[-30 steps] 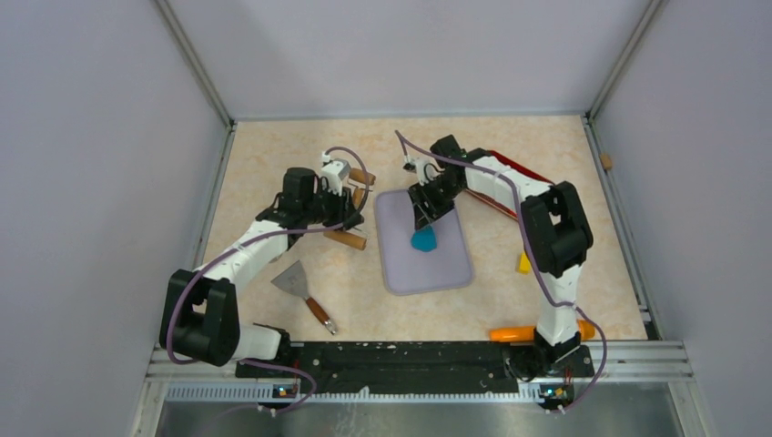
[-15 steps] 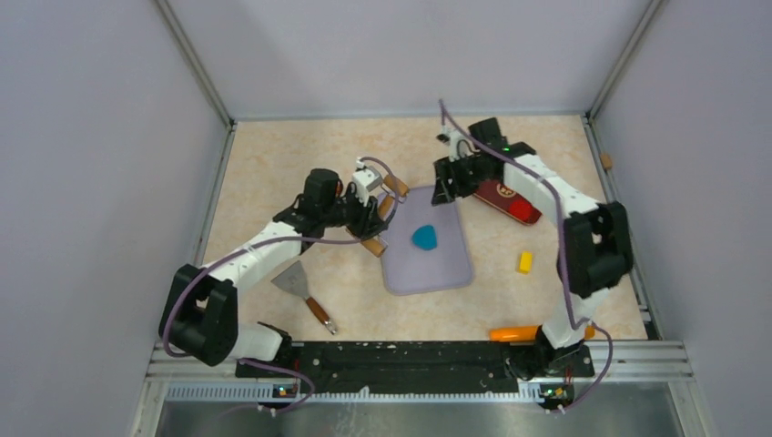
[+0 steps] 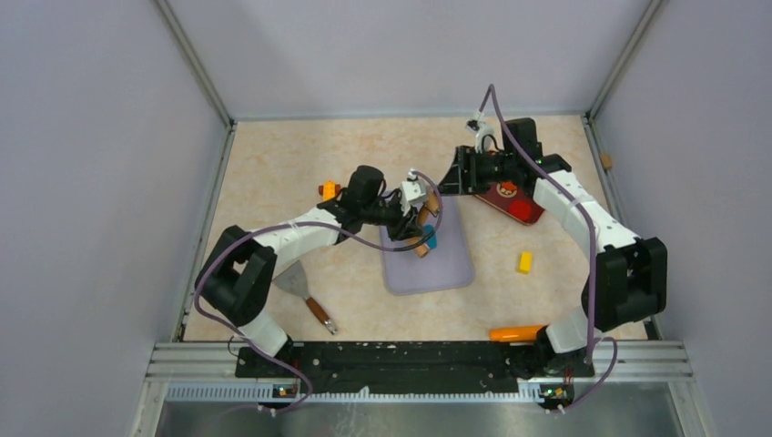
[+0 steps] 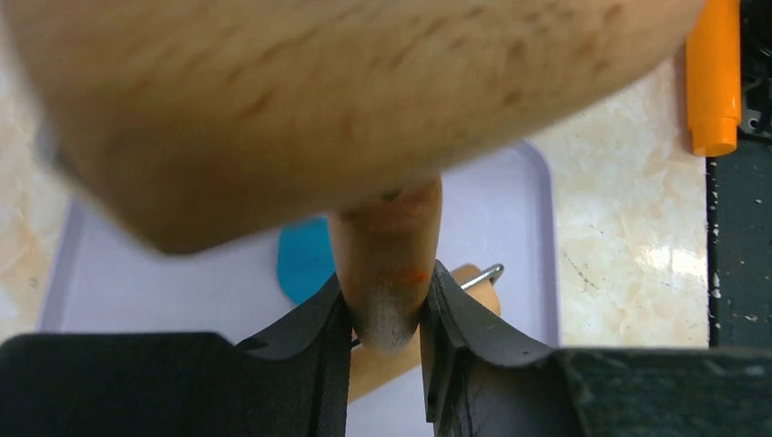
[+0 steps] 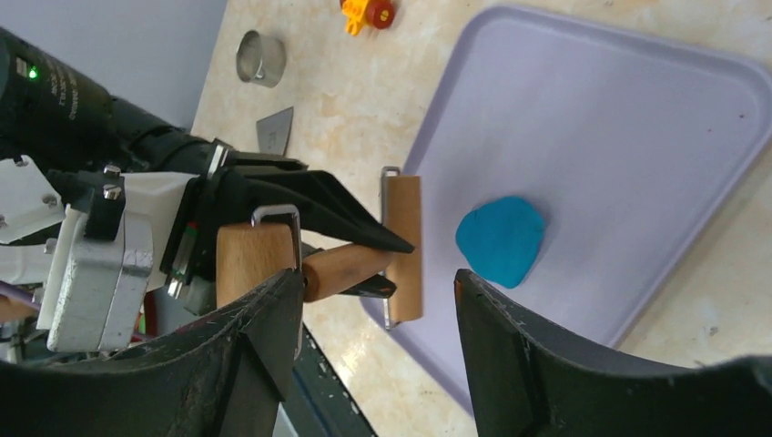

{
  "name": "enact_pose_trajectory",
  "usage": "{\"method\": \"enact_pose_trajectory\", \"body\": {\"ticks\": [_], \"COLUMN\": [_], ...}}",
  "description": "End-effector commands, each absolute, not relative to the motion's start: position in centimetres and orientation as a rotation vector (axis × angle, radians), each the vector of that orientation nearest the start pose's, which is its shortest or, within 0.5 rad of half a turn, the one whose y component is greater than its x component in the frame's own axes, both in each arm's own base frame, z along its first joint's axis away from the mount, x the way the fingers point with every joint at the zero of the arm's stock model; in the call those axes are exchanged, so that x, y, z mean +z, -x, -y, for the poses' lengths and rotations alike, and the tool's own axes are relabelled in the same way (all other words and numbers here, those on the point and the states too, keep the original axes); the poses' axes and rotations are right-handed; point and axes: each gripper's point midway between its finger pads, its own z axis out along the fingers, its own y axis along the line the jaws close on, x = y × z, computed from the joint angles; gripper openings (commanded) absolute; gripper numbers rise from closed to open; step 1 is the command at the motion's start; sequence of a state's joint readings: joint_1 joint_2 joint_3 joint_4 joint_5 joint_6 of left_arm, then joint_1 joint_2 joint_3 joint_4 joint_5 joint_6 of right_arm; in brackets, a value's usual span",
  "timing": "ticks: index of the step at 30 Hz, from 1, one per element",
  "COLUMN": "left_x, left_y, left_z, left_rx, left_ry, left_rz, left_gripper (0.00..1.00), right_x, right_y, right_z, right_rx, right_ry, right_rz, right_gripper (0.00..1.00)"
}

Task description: Roll out the dumpling wrappers from the dough

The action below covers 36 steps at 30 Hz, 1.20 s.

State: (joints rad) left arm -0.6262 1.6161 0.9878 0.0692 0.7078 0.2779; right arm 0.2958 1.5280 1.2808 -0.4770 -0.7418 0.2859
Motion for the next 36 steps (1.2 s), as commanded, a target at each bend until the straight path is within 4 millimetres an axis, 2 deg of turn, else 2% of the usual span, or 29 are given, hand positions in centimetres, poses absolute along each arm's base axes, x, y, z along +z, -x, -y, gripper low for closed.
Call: {"method": "enact_pose_trajectory", "body": {"ticks": [1,3,9,11,15,22,26,32,36], "left_x": [17.1,16.8,16.1,15.9,15.4,15.6,15.8,16.1,15.7], "left_y": [-30.1,-30.3,-30.3,-30.2,-30.1,-30.5,-30.5,-30.6,-30.7], "left_z": [36.0,36.4,36.7,36.7,37.0,37.4,37.5,37.6,37.8], "left_rx": [-0.941,-0.951,-0.958,-0.961,-0.976,-0.972,-0.971,-0.967,-0.963], "left_ry": [-1.345,-1.352,-1.362,-1.37,-1.386,-1.383,-1.379,-1.377,-1.382], "left_rz": [-1.489,-1.505,-1.535,-1.544,-1.574,-1.571,-1.571,-1.562,-1.563], "left_gripper": [0.0,0.0,0.0,0.0,0.0,0.0,0.0,0.0,0.0], "right_x": [22.1,22.1,24.1,25.0,25.6,24.1,22.4,19.9,19.7], "right_y": [-30.9,-30.7,-33.2,-33.5,-33.2,-31.9,-31.7,-33.0,-32.8], "right_z": [-23.9,-23.7,-20.9,-20.9,-21.5,-22.9,-22.8,-21.2,-21.4], "right_rx": [1.278,1.31,1.367,1.38,1.462,1.413,1.327,1.116,1.143], "right_ry": [0.437,0.412,0.277,0.31,0.334,0.417,0.437,0.427,0.455], "right_rz": [-2.293,-2.298,-2.272,-2.259,-2.241,-2.295,-2.347,-2.422,-2.417], "right_gripper": [0.64,0.64,0.62,0.62,0.63,0.64,0.58,0.46,0.37]}}
